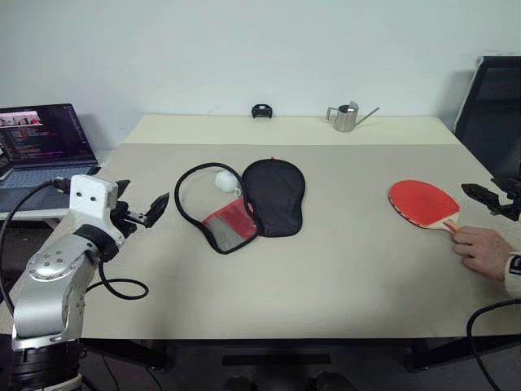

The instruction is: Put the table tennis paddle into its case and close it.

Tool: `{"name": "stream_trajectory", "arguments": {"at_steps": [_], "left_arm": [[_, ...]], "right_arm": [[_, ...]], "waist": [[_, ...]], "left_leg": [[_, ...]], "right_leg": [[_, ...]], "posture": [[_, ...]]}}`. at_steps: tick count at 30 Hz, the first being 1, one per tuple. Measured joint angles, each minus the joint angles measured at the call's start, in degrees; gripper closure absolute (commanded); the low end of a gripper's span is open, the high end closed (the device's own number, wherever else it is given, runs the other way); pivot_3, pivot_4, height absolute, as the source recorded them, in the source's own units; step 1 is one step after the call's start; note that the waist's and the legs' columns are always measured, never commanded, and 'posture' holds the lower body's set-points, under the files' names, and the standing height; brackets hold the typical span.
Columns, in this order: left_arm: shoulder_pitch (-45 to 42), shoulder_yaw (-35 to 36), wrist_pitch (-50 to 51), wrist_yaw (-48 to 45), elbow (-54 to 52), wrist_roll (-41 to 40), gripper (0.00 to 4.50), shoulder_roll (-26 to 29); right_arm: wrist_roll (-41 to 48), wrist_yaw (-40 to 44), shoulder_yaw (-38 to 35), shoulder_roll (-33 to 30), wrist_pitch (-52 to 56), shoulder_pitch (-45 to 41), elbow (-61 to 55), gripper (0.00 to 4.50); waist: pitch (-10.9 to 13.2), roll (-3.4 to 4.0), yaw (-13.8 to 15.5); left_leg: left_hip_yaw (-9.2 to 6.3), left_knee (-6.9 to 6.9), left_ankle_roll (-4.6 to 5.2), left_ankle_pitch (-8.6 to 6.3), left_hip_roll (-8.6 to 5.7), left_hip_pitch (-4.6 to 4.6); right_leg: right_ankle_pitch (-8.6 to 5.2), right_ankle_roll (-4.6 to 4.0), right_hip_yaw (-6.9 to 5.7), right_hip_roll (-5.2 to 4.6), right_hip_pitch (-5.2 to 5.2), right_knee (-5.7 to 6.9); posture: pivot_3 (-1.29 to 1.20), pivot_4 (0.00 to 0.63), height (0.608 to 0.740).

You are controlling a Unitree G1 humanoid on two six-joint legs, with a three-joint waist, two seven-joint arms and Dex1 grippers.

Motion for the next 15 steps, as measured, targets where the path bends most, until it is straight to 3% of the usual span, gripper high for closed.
{"name": "stream_trajectory", "arguments": {"at_steps": [15], "left_arm": [[-2.1, -0.89, -1.33, -2.84, 2.63, 0.38, 0.0, 0.01]], "right_arm": [[-0.46, 1.17, -0.04, -0.25, 0.39, -0.03, -0.07, 0.01]], "waist": [[0.0, 0.0, -0.02]], "left_leg": [[0.01, 0.0, 0.0, 0.0, 0.0, 0.01]], "right_leg": [[0.0, 0.0, 0.0, 0.0, 0.0, 0.0]], "posture": [[0.0, 0.15, 0.74]]}}
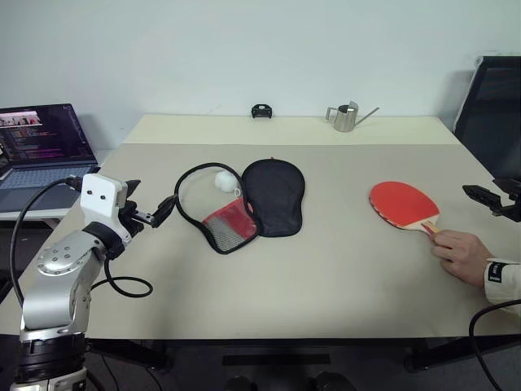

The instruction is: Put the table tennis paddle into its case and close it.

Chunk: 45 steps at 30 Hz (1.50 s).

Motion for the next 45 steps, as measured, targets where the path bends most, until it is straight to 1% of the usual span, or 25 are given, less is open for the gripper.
{"name": "stream_trajectory", "arguments": {"at_steps": [10, 16, 26, 38, 45], "left_arm": [[0.7, 3.76, 0.07, -2.62, 1.61, -2.4, 0.0, 1.72], [0.58, 3.76, 0.01, -3.43, 2.4, -2.39, 0.0, 1.9], [0.62, 4.98, 0.03, -4.94, 2.94, -3.39, 0.0, 3.88], [0.87, 5.49, 0.16, -7.21, 2.96, -4.24, 0.0, 5.0], [0.87, 5.49, 0.15, -7.32, 3.23, -4.24, 0.0, 5.0]], "right_arm": [[0.92, 1.31, -0.18, 0.38, 0.95, 0.98, -2.09, 0.01], [1.4, 1.34, -0.22, 1.28, 1.1, 2.13, -2.93, 0.01], [1.56, 2.26, -0.4, 2.18, 1.16, 2.56, -4.13, 0.01], [2.12, 5.75, -0.32, 4.59, 3.35, 3.6, -9.76, 0.01], [2.18, 5.89, -0.32, 4.94, 5.45, 4.38, -11.91, 0.01]], "waist": [[0.0, 0.0, -0.01], [0.0, 0.0, 0.01], [0.0, 0.01, -0.03], [0.01, 0.01, 0.0], [0.01, 0.02, -0.03]], "left_leg": [[0.0, 0.01, 0.0, 0.0, 0.0, 0.01], [0.0, 0.01, 0.0, 0.0, 0.0, 0.0], [0.0, 0.0, 0.0, 0.0, 0.0, 0.02], [-0.01, 0.0, 0.0, 0.0, 0.01, 0.02], [-0.01, 0.0, 0.0, 0.0, 0.01, 0.03]], "right_leg": [[0.0, 0.0, 0.0, 0.0, 0.0, 0.0], [0.0, 0.0, 0.0, 0.0, 0.0, 0.01], [0.0, 0.0, 0.0, 0.0, 0.0, 0.01], [0.0, 0.0, -0.01, -0.01, 0.0, 0.01], [0.0, 0.0, -0.01, -0.01, 0.0, 0.02]], "posture": [[0.0, 0.15, 0.74], [0.0, 0.15, 0.74], [0.0, 0.15, 0.74], [0.0, 0.15, 0.74], [0.0, 0.15, 0.74]]}}
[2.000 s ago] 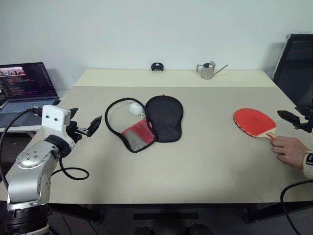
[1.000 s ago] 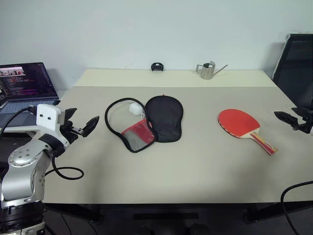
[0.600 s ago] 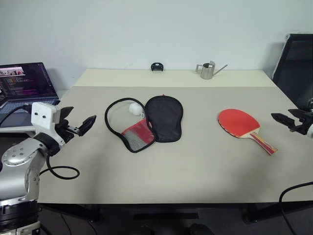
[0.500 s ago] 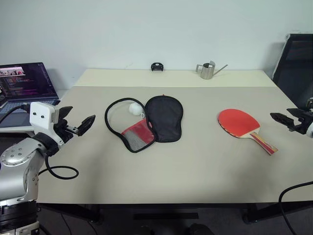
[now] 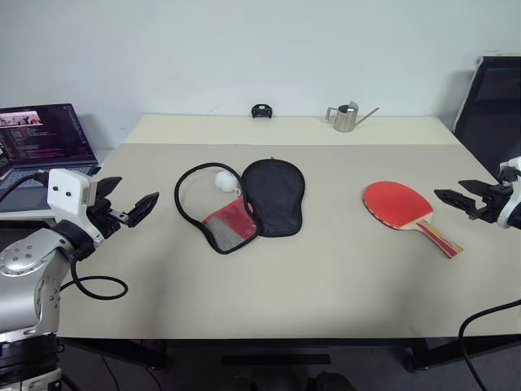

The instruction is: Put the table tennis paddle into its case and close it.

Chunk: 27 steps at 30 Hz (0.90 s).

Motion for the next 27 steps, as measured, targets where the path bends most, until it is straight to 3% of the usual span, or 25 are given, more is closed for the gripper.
{"name": "stream_trajectory", "arguments": {"at_steps": [11, 21, 27], "left_arm": [[0.01, 0.0, 0.72, -2.05, 0.22, -0.84, 0.0, 0.04], [-1.35, -1.85, 2.49, -6.52, 0.39, -2.31, 0.0, 0.15], [-3.27, -3.92, 2.98, -10.96, 0.69, -3.27, 0.0, 0.85]], "right_arm": [[-0.57, -2.32, 0.67, 3.12, 2.21, 1.1, -6.73, 0.01], [5.3, -5.73, 3.5, 11.49, 22.45, 4.66, -29.85, 0.01], [7.22, -7.33, 8.2, 18.36, 27.83, 5.34, -38.39, 0.01]], "waist": [[0.0, 0.0, 0.01], [0.01, 0.01, 0.06], [0.01, 0.02, -0.02]], "left_leg": [[-0.01, 0.0, 0.0, 0.0, 0.01, 0.0], [-0.09, 0.01, 0.0, 0.0, 0.01, -0.04], [-0.11, 0.01, 0.0, 0.0, 0.01, -0.06]], "right_leg": [[0.0, 0.0, -0.01, 0.0, 0.0, 0.01], [0.0, 0.0, -0.07, 0.0, -0.01, 0.0], [0.0, 0.0, -0.09, 0.01, -0.03, 0.01]], "posture": [[0.0, 0.15, 0.74], [0.0, 0.15, 0.74], [0.0, 0.15, 0.74]]}}
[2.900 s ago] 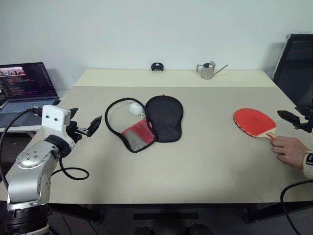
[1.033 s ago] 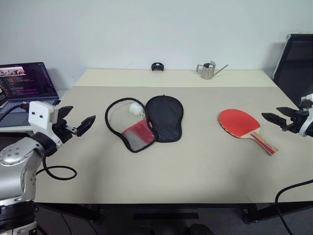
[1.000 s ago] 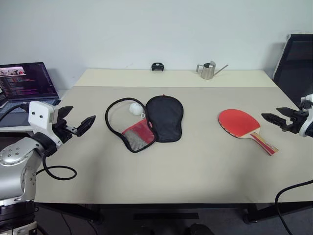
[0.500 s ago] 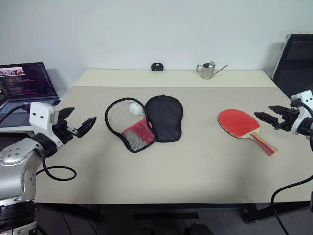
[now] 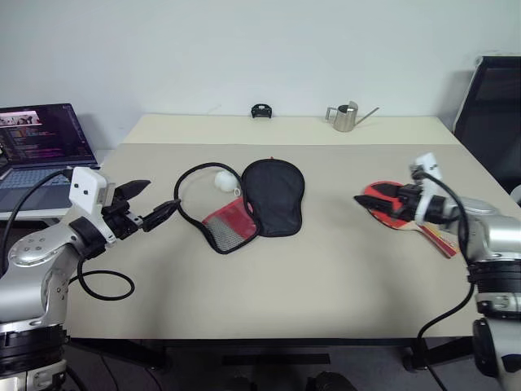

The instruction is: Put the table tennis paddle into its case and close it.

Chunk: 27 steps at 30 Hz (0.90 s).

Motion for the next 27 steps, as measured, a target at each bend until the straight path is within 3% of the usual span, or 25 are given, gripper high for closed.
{"name": "stream_trajectory", "arguments": {"at_steps": [9, 18, 21, 27], "left_arm": [[-3.22, -2.39, 4.2, -8.61, 4.84, -3.64, 0.0, 1.5], [-9.67, -4.08, 5.31, -12.71, 10.74, -4.82, 0.0, 2.04], [-9.69, -4.21, 5.29, -12.79, 11.24, -4.72, 0.0, 2.03], [-9.72, -4.66, 4.63, -13.07, 11.21, -4.49, 0.0, 2.03]], "right_arm": [[-1.39, -5.65, 6.28, 10.38, 1.42, -6.92, 3.32, 0.01], [-10.32, -18.78, 8.2, 20.83, -11.03, -17.34, 27.5, 0.01], [-12.38, -22.26, 7.82, 22.44, -15.71, -19.8, 36.0, 0.01], [-14.26, -26.55, 6.67, 25.43, -21.66, -22.62, 47.43, 0.01]], "waist": [[0.0, -0.01, -0.12], [0.0, 0.0, -0.26], [0.0, -0.01, -0.31], [0.0, -0.01, -0.45]], "left_leg": [[-0.01, 0.01, 0.0, 0.0, -0.01, -0.01], [0.03, 0.0, -0.02, 0.01, -0.03, -0.25], [0.09, 0.03, -0.21, 0.12, -0.02, -0.64], [0.15, -0.04, -0.26, 0.15, 0.0, -0.63]], "right_leg": [[0.0, 0.0, -0.03, 0.02, -0.05, 0.02], [0.0, 0.0, 0.01, 0.03, -0.34, 0.05], [0.01, -0.01, 0.07, 0.02, -0.83, 0.14], [0.01, -0.01, 0.11, 0.02, -0.84, 0.1]], "posture": [[0.0, 0.15, 0.74], [0.0, 0.15, 0.74], [0.0, 0.15, 0.74], [0.0, 0.15, 0.74]]}}
